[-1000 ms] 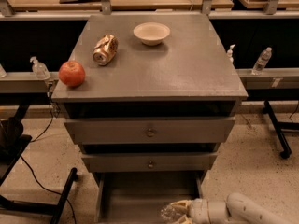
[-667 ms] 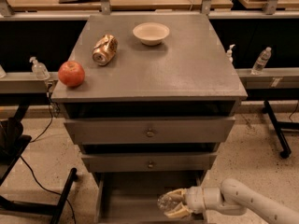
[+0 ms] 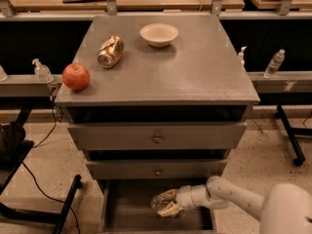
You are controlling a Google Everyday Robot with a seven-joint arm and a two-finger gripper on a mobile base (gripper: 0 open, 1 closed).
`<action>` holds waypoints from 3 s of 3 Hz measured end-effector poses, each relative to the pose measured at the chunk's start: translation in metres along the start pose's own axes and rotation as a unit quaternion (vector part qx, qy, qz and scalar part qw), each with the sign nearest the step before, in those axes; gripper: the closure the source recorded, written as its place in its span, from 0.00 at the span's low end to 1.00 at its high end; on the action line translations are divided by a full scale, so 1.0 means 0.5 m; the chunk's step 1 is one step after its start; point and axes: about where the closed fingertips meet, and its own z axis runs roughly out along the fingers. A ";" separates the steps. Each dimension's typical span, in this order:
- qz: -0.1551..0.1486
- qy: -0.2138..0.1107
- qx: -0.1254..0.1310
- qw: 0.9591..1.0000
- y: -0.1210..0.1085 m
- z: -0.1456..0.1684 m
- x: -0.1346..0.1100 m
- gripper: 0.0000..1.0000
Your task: Place water bottle into bottom drawer
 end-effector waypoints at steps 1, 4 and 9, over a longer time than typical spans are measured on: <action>0.004 0.033 -0.002 0.999 -0.088 0.119 0.072 0.98; 0.000 0.040 -0.016 0.999 -0.127 0.185 0.081 0.15; 0.018 0.047 0.056 0.997 0.017 0.104 0.043 0.20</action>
Offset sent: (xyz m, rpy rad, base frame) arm 0.0828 0.0554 -0.1015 -0.0940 0.0235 0.0176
